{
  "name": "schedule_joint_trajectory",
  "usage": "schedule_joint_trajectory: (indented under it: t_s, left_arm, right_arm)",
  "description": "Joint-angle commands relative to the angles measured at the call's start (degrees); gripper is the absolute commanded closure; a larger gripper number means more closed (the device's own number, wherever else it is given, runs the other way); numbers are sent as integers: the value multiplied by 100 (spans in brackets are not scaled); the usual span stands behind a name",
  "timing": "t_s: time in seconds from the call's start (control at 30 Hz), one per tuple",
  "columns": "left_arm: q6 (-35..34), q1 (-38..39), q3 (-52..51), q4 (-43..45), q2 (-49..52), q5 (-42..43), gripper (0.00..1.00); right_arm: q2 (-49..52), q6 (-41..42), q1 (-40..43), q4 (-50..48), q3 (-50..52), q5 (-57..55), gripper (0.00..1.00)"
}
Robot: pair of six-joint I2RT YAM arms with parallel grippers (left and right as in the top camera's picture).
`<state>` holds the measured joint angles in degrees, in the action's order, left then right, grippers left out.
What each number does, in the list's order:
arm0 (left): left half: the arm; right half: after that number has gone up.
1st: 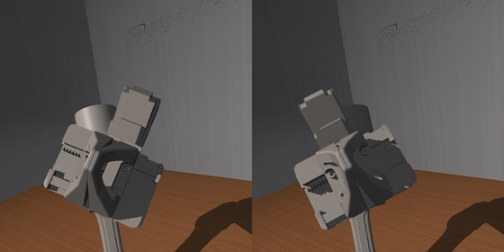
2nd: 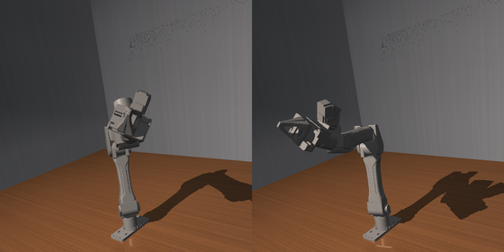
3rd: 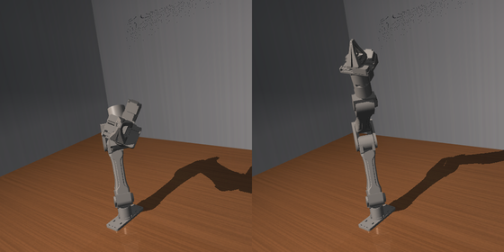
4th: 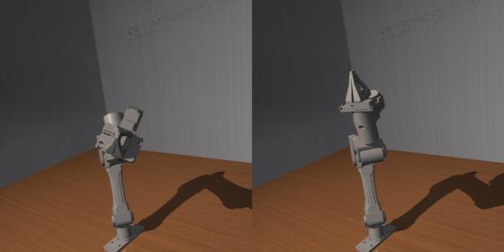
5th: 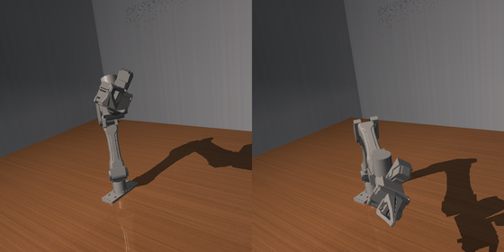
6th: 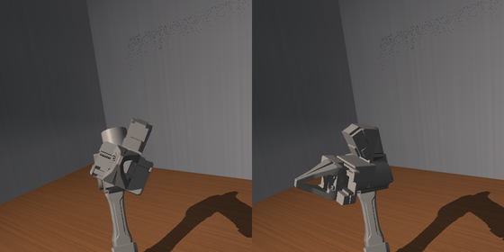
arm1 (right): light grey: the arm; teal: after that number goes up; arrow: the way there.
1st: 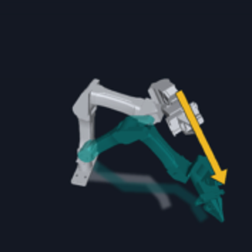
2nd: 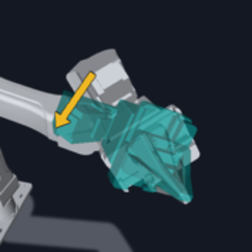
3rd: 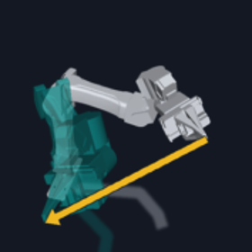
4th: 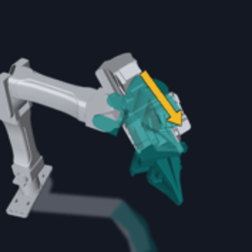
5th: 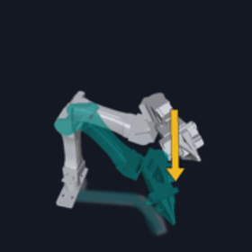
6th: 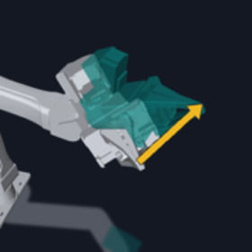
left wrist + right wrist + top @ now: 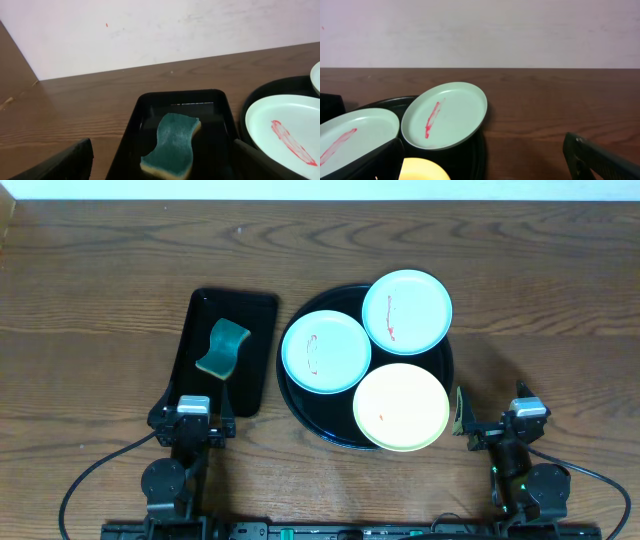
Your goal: Clean dirty plates on tray and stack at the side
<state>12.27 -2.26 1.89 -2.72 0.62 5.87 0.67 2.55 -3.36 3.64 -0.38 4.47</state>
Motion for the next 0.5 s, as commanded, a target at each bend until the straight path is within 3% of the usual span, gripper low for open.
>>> schedule_joint_trajectory:
  t_s: [0.0, 0.3, 0.47]
  left_arm:
    - [35, -20, -166, -61, -39, 59, 13]
    - [31, -17, -166, -52, -39, 127, 13]
    - [-575, -20, -127, -44, -39, 166, 13]
  right_arm:
    - [-17, -7, -39, 9, 7, -153, 1]
    - [-17, -4, -39, -9, 7, -358, 1]
    - [-17, 24, -39, -4, 4, -120, 1]
